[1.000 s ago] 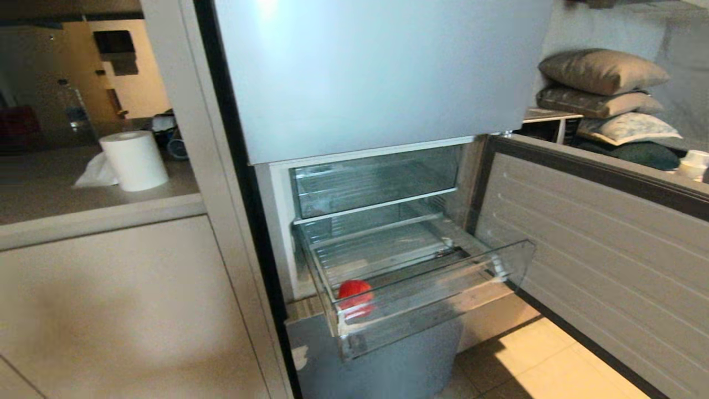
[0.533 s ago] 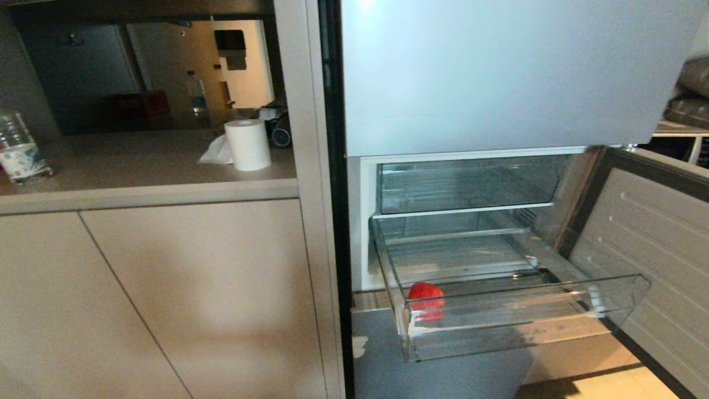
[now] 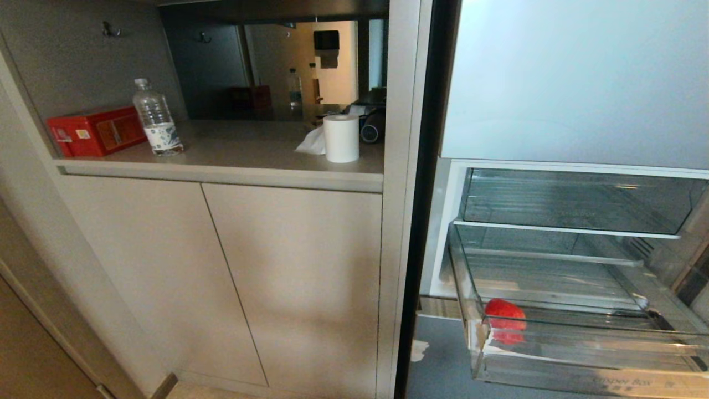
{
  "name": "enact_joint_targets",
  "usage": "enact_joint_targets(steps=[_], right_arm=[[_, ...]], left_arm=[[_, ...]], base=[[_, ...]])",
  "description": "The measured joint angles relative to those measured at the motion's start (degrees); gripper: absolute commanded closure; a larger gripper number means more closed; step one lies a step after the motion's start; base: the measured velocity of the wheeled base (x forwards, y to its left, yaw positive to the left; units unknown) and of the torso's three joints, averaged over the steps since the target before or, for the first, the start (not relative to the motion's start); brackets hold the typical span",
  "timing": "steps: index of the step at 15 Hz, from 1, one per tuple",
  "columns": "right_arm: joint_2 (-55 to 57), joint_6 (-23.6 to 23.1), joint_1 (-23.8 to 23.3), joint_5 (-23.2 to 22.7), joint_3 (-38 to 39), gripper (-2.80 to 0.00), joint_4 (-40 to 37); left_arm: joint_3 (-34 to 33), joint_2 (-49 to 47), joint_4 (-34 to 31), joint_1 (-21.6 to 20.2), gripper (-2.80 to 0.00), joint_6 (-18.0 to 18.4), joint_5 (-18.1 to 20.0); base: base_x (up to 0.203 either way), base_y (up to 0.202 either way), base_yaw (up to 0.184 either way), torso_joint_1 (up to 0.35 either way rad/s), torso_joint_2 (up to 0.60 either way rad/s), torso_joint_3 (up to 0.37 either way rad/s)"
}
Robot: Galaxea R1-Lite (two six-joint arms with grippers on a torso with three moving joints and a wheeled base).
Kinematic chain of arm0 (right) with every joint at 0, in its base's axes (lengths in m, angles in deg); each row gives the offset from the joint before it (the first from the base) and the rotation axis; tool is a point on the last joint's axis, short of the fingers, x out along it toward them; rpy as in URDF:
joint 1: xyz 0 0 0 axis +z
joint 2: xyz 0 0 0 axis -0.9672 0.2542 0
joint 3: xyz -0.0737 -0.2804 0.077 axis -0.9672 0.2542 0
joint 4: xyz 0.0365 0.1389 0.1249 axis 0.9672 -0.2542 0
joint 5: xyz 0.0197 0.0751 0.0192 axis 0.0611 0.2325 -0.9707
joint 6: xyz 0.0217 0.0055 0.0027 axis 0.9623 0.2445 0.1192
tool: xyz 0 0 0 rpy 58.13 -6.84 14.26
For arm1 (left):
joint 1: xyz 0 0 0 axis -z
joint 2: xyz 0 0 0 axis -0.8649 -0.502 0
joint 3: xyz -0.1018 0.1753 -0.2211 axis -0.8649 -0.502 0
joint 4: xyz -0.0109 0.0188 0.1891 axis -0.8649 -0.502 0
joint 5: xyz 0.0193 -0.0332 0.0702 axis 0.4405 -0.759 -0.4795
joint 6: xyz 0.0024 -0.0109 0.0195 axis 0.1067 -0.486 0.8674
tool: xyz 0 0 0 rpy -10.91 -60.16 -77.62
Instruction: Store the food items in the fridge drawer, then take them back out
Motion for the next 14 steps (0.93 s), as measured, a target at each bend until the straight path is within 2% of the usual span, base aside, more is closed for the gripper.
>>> enact_joint_targets(steps=[4, 7, 11, 14], right_arm=[[1.4, -0.3, 0.0, -0.5, 0.0, 0.00, 0.0], [7.1, -1.0, 0.6, -1.1, 0.2, 0.00, 1.6], [22.9, -2.3, 4.8, -1.6, -2.3, 0.00, 14.3], [35.2, -1.6, 9.5, -1.6, -10.0, 0.00, 18.0]], left_arm=[[0.0, 0.0, 0.0, 0.0, 0.00, 0.0, 0.0], [0.0, 0.0, 0.0, 0.0, 0.00, 0.0, 0.0], [0.0, 0.0, 0.0, 0.0, 0.00, 0.0, 0.0], [0.0, 0.0, 0.0, 0.0, 0.00, 0.0, 0.0]], base=[[0.000, 0.000, 0.000, 0.000, 0.00, 0.000], [0.000, 0.000, 0.000, 0.000, 0.00, 0.000], [0.000, 0.000, 0.000, 0.000, 0.00, 0.000], [0.000, 0.000, 0.000, 0.000, 0.00, 0.000]])
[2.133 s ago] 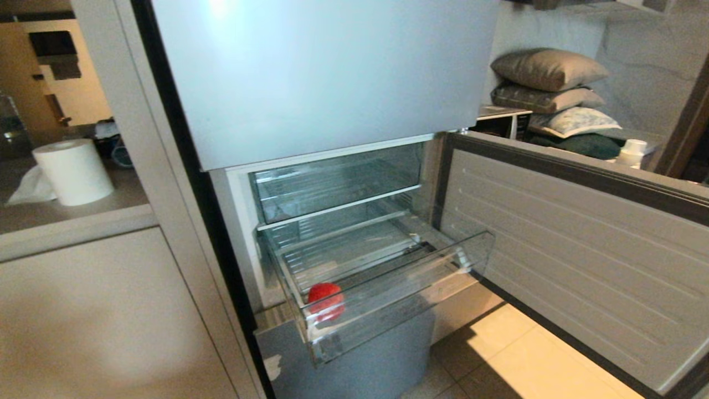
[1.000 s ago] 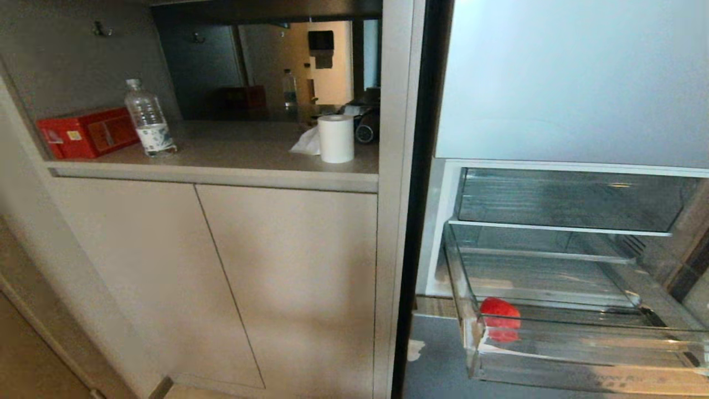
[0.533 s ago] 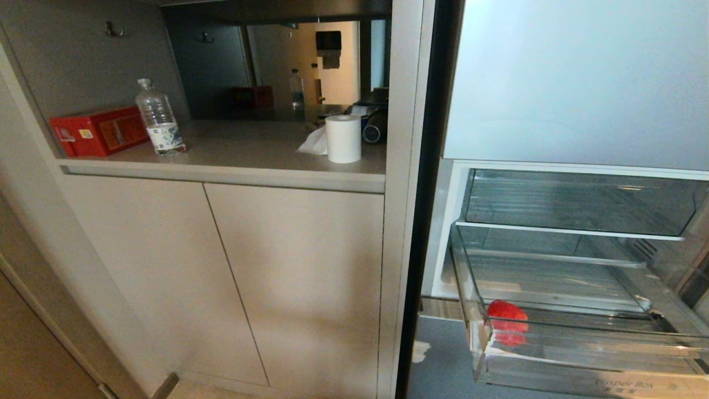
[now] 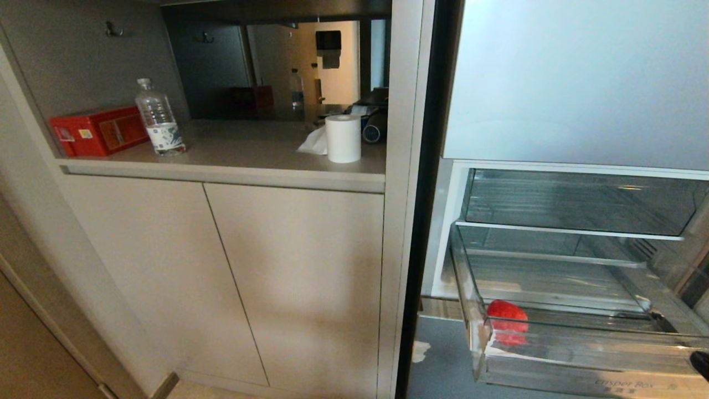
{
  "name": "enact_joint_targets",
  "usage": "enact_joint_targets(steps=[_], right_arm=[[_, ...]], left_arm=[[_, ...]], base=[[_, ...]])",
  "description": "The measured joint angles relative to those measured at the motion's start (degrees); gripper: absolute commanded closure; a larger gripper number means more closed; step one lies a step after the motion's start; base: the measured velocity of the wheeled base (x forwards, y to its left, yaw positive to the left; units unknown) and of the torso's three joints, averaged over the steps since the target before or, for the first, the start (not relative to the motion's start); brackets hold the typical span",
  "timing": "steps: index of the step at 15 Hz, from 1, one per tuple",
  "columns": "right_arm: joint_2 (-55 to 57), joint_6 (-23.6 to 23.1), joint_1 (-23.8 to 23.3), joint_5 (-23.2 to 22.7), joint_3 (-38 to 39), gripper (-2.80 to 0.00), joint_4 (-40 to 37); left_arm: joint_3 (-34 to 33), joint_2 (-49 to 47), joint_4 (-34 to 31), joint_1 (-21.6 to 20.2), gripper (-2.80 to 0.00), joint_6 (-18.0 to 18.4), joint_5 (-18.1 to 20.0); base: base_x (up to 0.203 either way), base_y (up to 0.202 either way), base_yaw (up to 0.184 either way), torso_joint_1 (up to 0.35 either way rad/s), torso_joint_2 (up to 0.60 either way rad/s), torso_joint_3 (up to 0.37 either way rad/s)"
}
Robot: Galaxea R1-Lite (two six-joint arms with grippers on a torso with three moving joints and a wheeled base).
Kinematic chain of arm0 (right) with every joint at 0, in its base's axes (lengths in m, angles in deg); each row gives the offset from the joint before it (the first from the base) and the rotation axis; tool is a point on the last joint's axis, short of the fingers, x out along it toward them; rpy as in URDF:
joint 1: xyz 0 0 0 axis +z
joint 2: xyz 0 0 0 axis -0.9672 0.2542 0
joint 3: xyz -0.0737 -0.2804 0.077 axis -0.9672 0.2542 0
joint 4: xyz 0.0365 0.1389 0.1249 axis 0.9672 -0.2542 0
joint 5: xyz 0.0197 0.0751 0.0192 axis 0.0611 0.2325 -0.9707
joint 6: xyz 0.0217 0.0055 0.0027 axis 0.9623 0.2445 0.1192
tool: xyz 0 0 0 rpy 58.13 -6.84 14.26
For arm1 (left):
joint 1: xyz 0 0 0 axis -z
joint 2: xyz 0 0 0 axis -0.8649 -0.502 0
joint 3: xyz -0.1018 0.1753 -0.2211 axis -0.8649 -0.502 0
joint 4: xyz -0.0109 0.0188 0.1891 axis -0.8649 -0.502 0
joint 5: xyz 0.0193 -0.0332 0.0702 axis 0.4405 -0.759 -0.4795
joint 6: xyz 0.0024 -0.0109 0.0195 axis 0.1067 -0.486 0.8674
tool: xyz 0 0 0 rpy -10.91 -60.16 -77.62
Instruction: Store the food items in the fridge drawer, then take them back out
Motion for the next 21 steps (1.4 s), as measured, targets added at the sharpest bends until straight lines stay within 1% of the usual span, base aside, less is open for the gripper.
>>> enact_joint_targets(steps=[1, 3, 5, 7, 9, 11, 12, 16, 21], right_arm=[[4.0, 0.5, 1.5, 0.0, -3.3, 0.00, -0.8], [12.7, 2.0, 3.5, -0.1, -11.3, 0.00, -4.9], [22.3, 5.6, 5.4, -0.2, -22.4, 0.00, -12.7], [31.2, 9.6, 7.2, -0.2, -31.8, 0.00, -22.9], [39.3, 12.3, 8.5, -0.1, -38.2, 0.00, -30.9], [46.7, 13.6, 9.1, 0.1, -42.9, 0.00, -35.5], [49.6, 14.0, 9.2, 0.1, -44.9, -2.80, -36.5], [58.7, 16.3, 8.0, 0.2, -52.4, -2.80, -37.8], [65.1, 16.4, 5.5, 0.3, -55.9, -2.80, -39.5]], left_arm=[[0.0, 0.0, 0.0, 0.0, 0.00, 0.0, 0.0], [0.0, 0.0, 0.0, 0.0, 0.00, 0.0, 0.0], [0.0, 0.0, 0.0, 0.0, 0.00, 0.0, 0.0], [0.0, 0.0, 0.0, 0.0, 0.00, 0.0, 0.0], [0.0, 0.0, 0.0, 0.0, 0.00, 0.0, 0.0], [0.0, 0.0, 0.0, 0.0, 0.00, 0.0, 0.0], [0.0, 0.0, 0.0, 0.0, 0.00, 0.0, 0.0], [0.0, 0.0, 0.0, 0.0, 0.00, 0.0, 0.0], [0.0, 0.0, 0.0, 0.0, 0.00, 0.0, 0.0]], base=[[0.000, 0.000, 0.000, 0.000, 0.00, 0.000], [0.000, 0.000, 0.000, 0.000, 0.00, 0.000], [0.000, 0.000, 0.000, 0.000, 0.00, 0.000], [0.000, 0.000, 0.000, 0.000, 0.00, 0.000], [0.000, 0.000, 0.000, 0.000, 0.00, 0.000], [0.000, 0.000, 0.000, 0.000, 0.00, 0.000], [0.000, 0.000, 0.000, 0.000, 0.00, 0.000], [0.000, 0.000, 0.000, 0.000, 0.00, 0.000], [0.000, 0.000, 0.000, 0.000, 0.00, 0.000]])
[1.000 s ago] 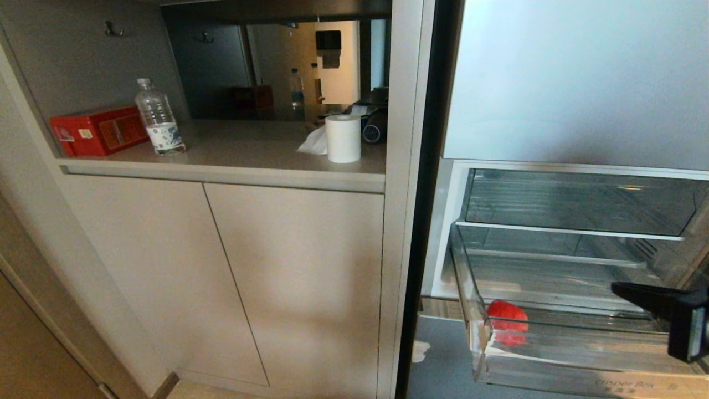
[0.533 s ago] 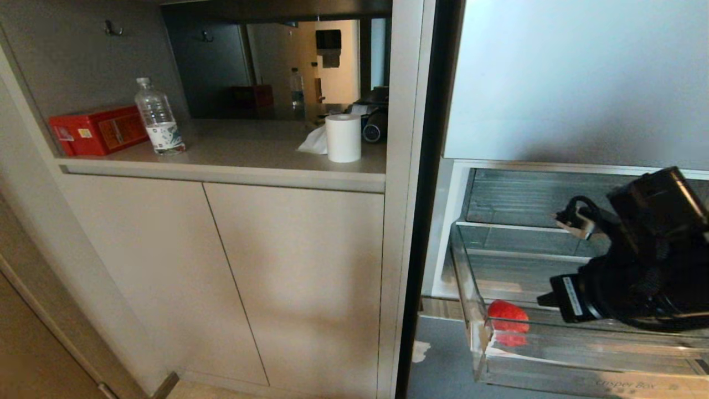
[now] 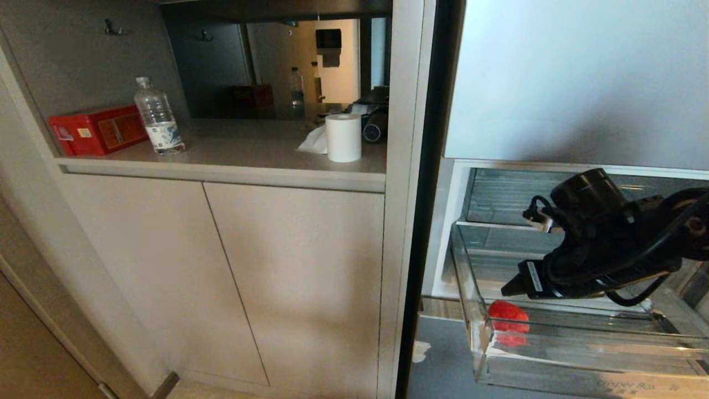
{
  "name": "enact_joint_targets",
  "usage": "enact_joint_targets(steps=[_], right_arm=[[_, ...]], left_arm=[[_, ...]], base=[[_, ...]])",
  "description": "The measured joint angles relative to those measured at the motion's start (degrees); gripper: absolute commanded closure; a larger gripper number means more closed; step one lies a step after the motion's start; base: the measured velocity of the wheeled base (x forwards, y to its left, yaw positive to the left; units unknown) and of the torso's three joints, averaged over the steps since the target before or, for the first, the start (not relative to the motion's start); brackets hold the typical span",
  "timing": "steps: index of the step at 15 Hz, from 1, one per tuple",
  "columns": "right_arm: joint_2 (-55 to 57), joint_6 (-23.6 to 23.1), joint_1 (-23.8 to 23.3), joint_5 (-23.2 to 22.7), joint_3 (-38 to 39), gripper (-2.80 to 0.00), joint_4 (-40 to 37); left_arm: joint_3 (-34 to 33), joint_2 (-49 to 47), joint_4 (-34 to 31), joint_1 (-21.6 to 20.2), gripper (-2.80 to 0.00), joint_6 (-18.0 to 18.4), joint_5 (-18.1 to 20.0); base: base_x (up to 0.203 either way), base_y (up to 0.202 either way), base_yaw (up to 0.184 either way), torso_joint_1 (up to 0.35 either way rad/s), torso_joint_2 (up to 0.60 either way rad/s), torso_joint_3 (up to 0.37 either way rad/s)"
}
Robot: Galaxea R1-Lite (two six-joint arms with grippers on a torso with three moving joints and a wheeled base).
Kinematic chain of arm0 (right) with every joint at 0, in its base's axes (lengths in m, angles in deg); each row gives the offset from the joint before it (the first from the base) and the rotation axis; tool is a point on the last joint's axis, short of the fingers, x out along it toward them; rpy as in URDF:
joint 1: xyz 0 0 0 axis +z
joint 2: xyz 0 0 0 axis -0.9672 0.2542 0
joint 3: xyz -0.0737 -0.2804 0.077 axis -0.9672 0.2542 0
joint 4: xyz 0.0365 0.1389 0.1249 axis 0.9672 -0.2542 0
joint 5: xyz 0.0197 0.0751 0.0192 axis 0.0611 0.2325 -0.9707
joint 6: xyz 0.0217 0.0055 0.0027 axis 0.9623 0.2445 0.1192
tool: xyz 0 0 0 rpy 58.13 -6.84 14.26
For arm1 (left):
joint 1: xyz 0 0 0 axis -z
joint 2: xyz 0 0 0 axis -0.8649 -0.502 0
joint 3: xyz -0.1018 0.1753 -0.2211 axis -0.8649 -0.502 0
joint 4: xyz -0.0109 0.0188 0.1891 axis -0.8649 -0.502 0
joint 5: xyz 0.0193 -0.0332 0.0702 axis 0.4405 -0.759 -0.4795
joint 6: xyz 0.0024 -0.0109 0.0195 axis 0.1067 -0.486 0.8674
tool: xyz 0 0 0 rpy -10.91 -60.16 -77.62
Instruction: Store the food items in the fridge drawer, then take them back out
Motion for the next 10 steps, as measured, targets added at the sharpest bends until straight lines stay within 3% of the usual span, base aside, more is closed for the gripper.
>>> enact_joint_targets(steps=[10], right_arm=[[8.6, 0.0, -2.2, 0.9, -4.7, -2.80, -2.5]], left_arm=[[0.0, 0.0, 0.0, 0.0, 0.00, 0.0, 0.0]], base=[[0.000, 0.000, 0.000, 0.000, 0.00, 0.000]])
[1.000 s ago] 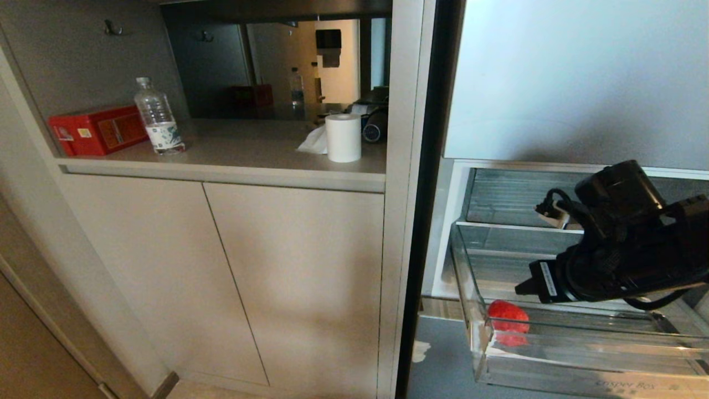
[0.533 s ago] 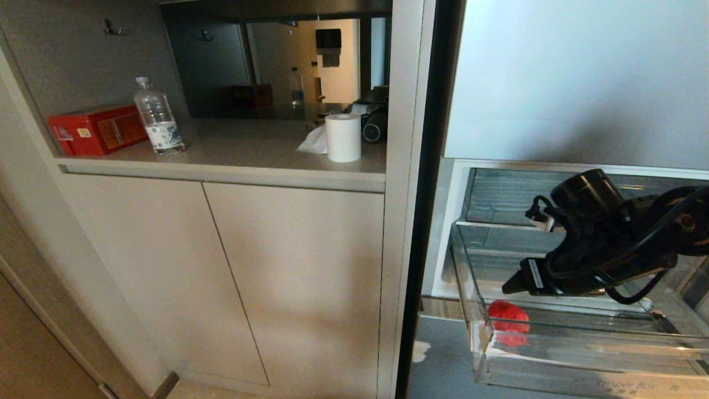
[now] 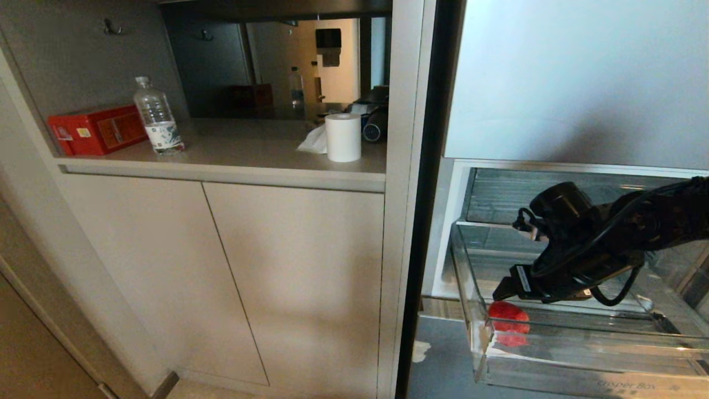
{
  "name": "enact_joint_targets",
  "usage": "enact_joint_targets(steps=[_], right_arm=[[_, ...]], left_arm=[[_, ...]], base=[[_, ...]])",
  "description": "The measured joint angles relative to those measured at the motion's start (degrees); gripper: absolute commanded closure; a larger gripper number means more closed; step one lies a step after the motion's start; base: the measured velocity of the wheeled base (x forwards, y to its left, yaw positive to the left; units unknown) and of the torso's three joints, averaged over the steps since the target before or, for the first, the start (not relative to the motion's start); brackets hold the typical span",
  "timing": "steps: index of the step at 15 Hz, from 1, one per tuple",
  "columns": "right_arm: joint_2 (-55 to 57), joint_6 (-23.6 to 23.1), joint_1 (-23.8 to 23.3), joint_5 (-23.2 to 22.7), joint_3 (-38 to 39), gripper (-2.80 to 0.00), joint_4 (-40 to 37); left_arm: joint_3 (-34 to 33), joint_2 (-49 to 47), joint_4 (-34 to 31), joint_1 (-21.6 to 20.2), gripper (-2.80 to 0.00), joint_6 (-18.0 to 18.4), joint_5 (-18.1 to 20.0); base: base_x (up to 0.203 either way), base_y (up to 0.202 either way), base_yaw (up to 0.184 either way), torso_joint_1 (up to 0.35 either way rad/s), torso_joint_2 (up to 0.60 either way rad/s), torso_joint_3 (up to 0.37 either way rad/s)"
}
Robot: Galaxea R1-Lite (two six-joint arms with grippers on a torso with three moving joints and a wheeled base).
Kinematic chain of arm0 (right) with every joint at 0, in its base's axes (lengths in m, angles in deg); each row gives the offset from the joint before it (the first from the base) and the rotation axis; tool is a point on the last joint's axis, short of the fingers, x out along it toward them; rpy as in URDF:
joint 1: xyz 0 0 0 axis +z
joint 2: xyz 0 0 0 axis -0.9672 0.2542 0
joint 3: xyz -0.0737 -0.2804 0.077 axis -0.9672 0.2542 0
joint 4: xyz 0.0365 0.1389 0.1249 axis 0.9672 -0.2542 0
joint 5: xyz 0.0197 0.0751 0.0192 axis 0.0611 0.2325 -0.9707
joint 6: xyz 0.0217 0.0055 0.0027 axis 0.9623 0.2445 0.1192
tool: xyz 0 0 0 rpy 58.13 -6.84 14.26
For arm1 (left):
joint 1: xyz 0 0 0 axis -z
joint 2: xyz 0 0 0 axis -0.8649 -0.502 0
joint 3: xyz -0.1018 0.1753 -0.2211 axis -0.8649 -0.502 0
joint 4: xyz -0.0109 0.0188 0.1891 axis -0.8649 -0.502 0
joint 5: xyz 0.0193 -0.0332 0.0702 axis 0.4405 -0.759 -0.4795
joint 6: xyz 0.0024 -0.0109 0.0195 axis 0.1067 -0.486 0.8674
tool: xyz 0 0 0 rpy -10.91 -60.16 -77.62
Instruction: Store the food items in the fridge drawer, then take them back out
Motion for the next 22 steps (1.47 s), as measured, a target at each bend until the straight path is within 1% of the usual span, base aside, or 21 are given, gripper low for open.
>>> enact_joint_targets(steps=[7, 12, 19, 20, 22], right_arm=[[5.2, -0.1, 0.0, 0.4, -1.6, -2.80, -0.2], [7.3, -0.4, 0.0, 0.5, -2.0, -2.80, -2.6], [9.5, -0.7, 0.1, 0.3, -2.1, -2.80, -2.7], [9.8, -0.7, 0.1, 0.3, -2.1, 0.00, -2.7], [10.3, -0.6, 0.4, 0.3, -2.2, 0.00, -2.7]], left_arm=[[0.0, 0.0, 0.0, 0.0, 0.00, 0.0, 0.0], [0.0, 0.0, 0.0, 0.0, 0.00, 0.0, 0.0], [0.0, 0.0, 0.0, 0.0, 0.00, 0.0, 0.0], [0.0, 0.0, 0.0, 0.0, 0.00, 0.0, 0.0], [0.0, 0.0, 0.0, 0.0, 0.00, 0.0, 0.0]], base=[[0.000, 0.000, 0.000, 0.000, 0.00, 0.000], [0.000, 0.000, 0.000, 0.000, 0.00, 0.000], [0.000, 0.000, 0.000, 0.000, 0.00, 0.000], [0.000, 0.000, 0.000, 0.000, 0.00, 0.000], [0.000, 0.000, 0.000, 0.000, 0.00, 0.000]])
